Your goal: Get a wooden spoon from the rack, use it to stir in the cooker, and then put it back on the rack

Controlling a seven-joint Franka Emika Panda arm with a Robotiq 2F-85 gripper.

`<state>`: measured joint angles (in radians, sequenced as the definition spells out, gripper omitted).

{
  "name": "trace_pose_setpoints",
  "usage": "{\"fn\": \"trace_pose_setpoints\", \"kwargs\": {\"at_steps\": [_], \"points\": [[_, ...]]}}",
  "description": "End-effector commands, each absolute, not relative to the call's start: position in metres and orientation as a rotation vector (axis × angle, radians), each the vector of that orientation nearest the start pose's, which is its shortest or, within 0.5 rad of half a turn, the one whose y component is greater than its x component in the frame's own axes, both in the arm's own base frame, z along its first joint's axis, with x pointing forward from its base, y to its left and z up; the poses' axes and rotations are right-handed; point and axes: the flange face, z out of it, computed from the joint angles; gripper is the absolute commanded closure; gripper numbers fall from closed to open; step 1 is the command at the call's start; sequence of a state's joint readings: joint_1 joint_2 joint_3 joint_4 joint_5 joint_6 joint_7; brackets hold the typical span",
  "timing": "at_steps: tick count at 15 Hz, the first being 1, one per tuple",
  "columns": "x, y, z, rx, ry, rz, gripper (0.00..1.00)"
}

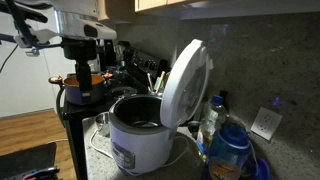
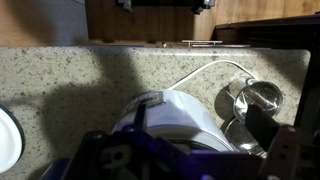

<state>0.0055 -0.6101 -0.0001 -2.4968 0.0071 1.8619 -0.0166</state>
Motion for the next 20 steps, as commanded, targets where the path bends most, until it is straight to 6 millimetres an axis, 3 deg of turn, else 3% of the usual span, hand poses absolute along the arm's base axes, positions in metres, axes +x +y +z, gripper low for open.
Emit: {"fn": "trace_pose_setpoints", "kwargs": {"at_steps": [1, 11, 14, 20], "points": [[0.363, 0.003, 0.49, -3.134, -0.031, 0.04, 0.0], [0.368, 0.002, 0.489, -3.134, -0.023, 0.04, 0.0], [0.4, 0.001, 0.487, -3.123, 0.018, 0.028, 0.0], [0.472, 0.022, 0.488, -3.123, -0.022, -0.069, 0.0]]}}
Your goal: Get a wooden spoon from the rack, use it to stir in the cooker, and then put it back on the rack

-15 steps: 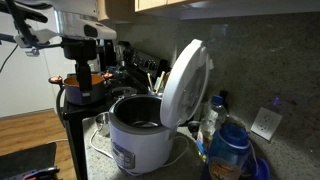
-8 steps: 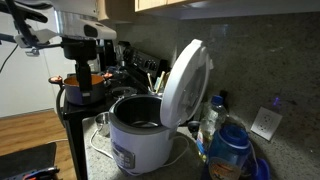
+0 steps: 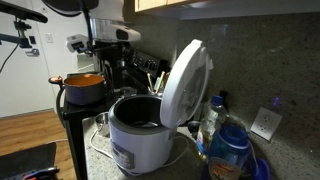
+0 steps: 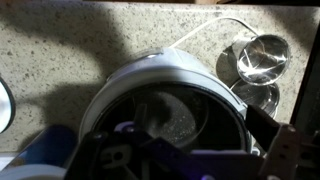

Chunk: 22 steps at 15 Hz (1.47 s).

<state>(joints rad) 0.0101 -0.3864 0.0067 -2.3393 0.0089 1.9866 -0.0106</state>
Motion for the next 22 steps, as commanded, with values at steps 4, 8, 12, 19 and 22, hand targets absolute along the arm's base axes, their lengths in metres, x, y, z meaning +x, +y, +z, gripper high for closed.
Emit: {"fn": "trace_pose_setpoints", "kwargs": {"at_steps": [4, 8, 12, 19, 22], "points": [[0.505, 0.056, 0.491, -3.089, -0.105, -0.08, 0.0], [0.532, 0.096, 0.499, -3.08, -0.223, -0.141, 0.0], [0.563, 0.114, 0.504, -3.056, -0.183, -0.194, 0.0], [0.605, 0.109, 0.498, -3.007, 0.158, -0.235, 0.0], [0.603, 0.111, 0.49, -3.023, 0.155, -0.234, 0.0]]}}
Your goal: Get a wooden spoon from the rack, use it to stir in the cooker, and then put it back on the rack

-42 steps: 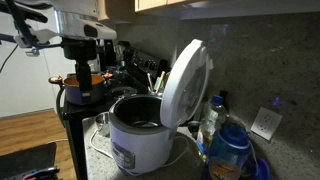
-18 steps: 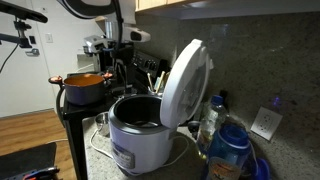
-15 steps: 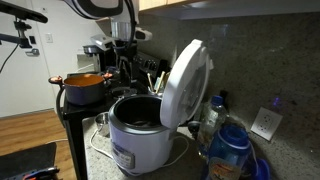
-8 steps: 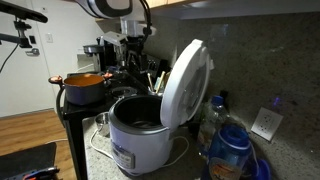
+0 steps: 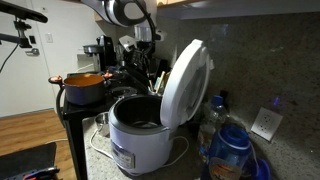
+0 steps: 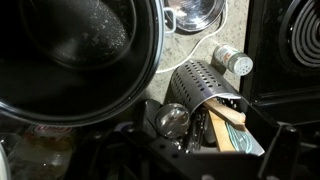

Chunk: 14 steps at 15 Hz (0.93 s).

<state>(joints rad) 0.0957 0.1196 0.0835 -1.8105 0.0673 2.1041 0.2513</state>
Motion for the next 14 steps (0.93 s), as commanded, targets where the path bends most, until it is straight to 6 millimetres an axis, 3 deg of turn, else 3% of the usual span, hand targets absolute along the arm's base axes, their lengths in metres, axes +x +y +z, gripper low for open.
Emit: {"fn": "trace_pose_setpoints", "kwargs": {"at_steps": [1, 4, 7, 11, 14], "points": [[0.604, 0.111, 0.491, -3.022, 0.155, -0.237, 0.0], [0.606, 0.117, 0.489, -3.045, 0.249, -0.272, 0.0], [0.6, 0.138, 0.494, -3.019, 0.42, -0.334, 0.0], [0.594, 0.17, 0.498, -2.951, 0.713, -0.446, 0.0], [0.592, 0.177, 0.489, -2.908, 0.964, -0.506, 0.0]]}}
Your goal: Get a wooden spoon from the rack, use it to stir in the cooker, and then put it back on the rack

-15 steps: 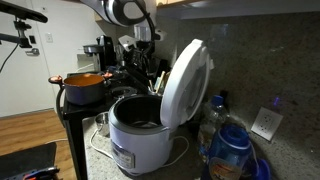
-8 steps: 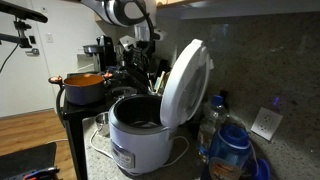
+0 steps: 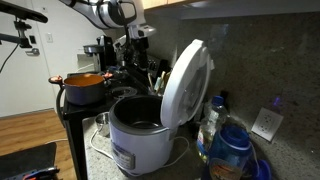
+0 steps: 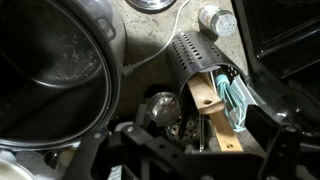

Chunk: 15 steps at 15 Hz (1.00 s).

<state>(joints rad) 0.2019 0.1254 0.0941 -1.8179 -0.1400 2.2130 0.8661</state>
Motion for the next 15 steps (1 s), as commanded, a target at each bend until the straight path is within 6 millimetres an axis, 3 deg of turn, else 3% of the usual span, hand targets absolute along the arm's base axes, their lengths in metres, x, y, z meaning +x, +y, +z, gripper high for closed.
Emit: {"fn": "trace_pose_setpoints", "kwargs": {"at_steps": [1, 7, 15], "points": [[0.591, 0.176, 0.484, -2.89, 1.049, -0.519, 0.0], [0.594, 0.179, 0.458, -2.674, 1.521, -0.591, 0.0], [0.614, 0.195, 0.456, -2.382, 1.685, -0.723, 0.0]]}}
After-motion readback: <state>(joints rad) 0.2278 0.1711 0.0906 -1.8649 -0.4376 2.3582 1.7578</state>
